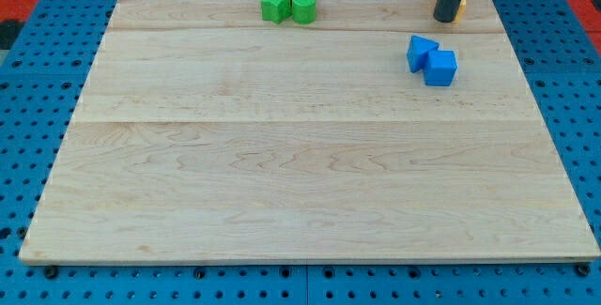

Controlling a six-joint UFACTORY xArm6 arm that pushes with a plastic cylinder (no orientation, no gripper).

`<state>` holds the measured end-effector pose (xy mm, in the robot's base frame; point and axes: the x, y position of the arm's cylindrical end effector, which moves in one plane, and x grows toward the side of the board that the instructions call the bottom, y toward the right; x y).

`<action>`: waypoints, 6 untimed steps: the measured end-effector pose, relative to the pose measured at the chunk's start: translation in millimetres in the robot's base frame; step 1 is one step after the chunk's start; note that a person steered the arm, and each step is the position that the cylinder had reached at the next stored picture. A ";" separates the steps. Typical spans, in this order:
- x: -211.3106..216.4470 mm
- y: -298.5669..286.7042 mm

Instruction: Move the heart into the bottom of hexagon

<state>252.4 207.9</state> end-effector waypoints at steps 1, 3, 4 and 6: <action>36.6 1.2; 16.5 15.0; 10.8 21.5; 2.9 28.3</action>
